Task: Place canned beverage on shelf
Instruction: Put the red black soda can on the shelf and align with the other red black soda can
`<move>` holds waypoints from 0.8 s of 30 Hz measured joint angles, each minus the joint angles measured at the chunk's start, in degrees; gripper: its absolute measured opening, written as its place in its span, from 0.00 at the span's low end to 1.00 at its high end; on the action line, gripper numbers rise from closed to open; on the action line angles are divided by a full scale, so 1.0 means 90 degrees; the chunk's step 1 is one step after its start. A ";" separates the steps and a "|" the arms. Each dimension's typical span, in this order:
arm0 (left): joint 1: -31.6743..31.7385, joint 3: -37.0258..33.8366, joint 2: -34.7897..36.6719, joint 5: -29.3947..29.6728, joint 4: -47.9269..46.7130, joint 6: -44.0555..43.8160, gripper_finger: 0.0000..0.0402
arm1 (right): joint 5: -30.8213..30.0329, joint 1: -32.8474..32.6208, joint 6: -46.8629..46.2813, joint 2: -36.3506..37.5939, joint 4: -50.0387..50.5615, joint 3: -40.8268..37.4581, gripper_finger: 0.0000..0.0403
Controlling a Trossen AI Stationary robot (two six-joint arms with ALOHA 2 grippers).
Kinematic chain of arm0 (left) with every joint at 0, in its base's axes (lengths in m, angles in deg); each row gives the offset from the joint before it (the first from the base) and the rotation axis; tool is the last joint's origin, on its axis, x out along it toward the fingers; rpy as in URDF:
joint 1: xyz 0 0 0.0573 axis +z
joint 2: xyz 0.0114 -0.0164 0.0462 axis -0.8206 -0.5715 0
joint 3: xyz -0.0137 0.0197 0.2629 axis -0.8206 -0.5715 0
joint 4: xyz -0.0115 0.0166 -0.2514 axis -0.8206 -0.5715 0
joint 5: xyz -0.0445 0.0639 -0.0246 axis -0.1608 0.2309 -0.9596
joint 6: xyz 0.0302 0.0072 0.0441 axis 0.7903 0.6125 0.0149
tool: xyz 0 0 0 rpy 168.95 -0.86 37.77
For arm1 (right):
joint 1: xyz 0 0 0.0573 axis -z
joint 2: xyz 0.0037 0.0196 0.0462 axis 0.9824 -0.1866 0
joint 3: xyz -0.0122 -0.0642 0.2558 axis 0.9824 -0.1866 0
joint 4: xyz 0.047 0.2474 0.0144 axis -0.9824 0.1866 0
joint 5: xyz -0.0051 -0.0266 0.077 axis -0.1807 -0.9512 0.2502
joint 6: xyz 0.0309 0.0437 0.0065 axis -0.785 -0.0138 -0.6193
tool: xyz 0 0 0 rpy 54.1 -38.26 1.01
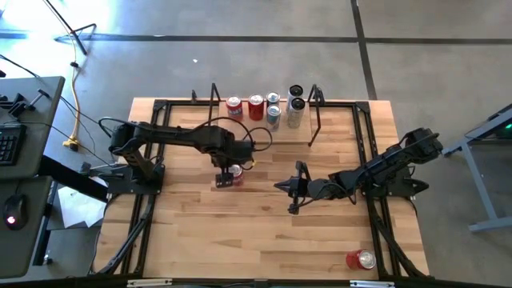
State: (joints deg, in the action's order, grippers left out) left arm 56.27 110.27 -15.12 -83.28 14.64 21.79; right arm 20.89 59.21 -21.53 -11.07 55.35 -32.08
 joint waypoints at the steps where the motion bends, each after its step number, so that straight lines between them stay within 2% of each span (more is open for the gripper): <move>1: -0.0005 0.0000 0.0000 0.0051 -0.0092 -0.0061 0.84 | 0.0007 0.0000 0.0000 0.0000 -0.0001 0.0000 0.00; 4: -0.0170 -0.0010 0.0130 0.0526 -0.0018 -0.0195 0.84 | 0.0088 -0.0002 -0.0005 0.0000 0.0000 0.0000 0.00; 11: -0.0874 -0.0064 0.0866 0.1742 0.0924 -0.0349 0.84 | -0.0020 -0.0217 0.0015 0.0000 0.0038 0.0051 0.00; 15: -0.1411 -0.0698 0.1631 0.2236 0.1996 -0.0540 0.84 | -0.0130 -0.0512 -0.0012 0.0005 0.0363 0.0333 0.00; 18: -0.1830 -0.1491 0.2246 0.2560 0.2777 -0.0650 0.84 | -0.0141 -0.0771 -0.0438 0.0005 0.1428 0.0819 0.00; 24: -0.2623 -0.3248 0.3279 0.3159 0.4325 -0.1093 0.84 | 0.0007 -0.1343 -0.2631 0.0005 0.5551 0.2535 0.00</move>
State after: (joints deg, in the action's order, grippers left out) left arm 32.66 81.04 14.39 -54.85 53.56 11.95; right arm 20.95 47.12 -45.21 -11.02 105.31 -9.26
